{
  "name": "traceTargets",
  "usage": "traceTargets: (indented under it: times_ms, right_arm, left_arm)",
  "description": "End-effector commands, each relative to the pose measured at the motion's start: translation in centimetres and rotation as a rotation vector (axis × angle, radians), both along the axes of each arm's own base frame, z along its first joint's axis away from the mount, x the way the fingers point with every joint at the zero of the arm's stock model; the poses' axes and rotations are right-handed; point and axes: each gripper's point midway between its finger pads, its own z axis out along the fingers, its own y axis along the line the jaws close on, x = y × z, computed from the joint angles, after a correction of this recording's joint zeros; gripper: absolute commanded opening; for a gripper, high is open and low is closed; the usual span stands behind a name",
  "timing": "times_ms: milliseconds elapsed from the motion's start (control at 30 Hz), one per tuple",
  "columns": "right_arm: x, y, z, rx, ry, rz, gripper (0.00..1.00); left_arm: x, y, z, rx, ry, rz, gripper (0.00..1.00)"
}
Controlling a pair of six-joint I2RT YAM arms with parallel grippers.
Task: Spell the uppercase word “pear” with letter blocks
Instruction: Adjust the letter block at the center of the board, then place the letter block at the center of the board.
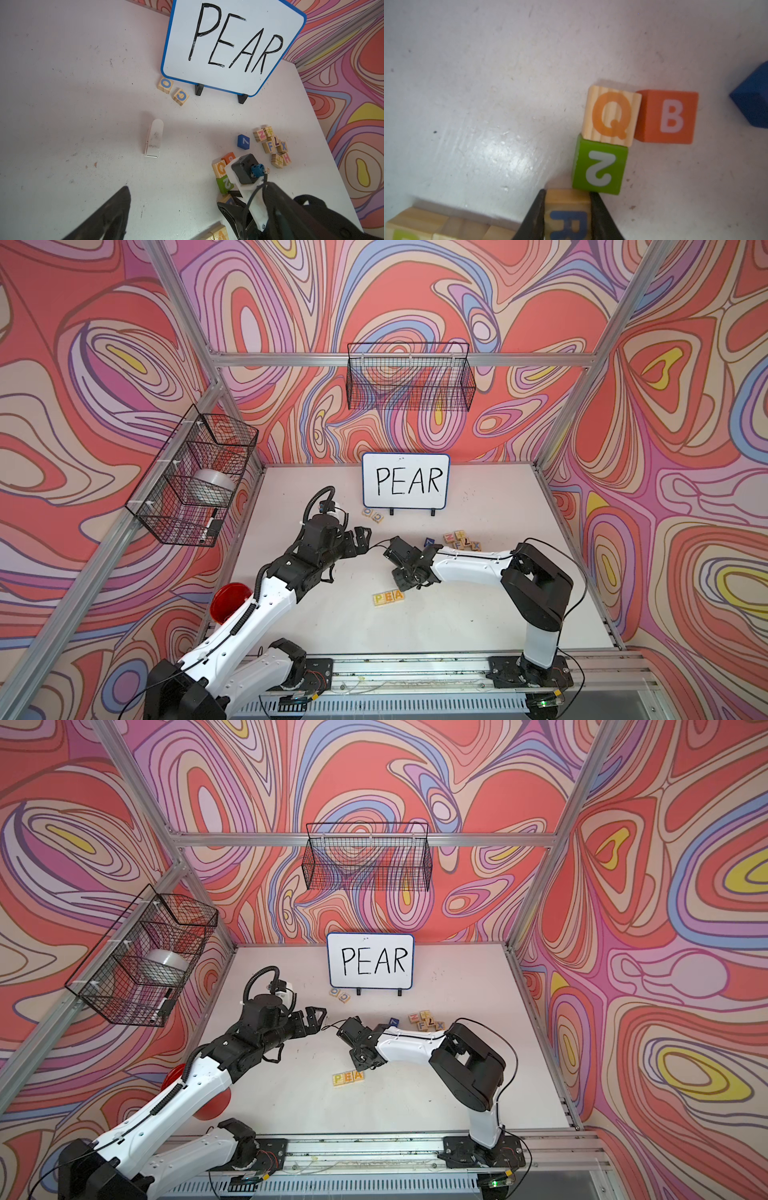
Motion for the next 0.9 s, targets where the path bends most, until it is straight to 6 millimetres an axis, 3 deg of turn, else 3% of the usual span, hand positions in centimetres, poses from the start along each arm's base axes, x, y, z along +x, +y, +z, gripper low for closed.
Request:
traceTargets:
  times_ms: [0,367,600,700,867]
  right_arm:
    - [-1.6,-2.6,0.0,-0.083,0.029,0.034,0.23]
    - [-4.7,-4.4,-1.3,-0.111,0.118,0.144,0.25]
    - [-4.6,-4.8,-1.4,-0.118,0.113,0.103,0.5]
    - [-4.6,-5.5,-0.2,-0.104,0.083,0.056,0.52]
    - [-5.6,-6.6,-0.3,-0.107,0.095,-0.009,0.53]
  left_arm:
    - [-0.1,0.4,-0.3,-0.003,0.01,0.021,0.96]
    - [0.1,0.1,-0.4,-0.008,0.016,0.013,0.96]
    - [0.2,0.0,-0.6,-0.006,0.025,0.014,0.96]
    - [0.4,-0.3,-0.6,-0.007,0.025,-0.003,0.96]
    - [0.8,-0.9,-0.7,-0.012,0.028,-0.023,0.96]
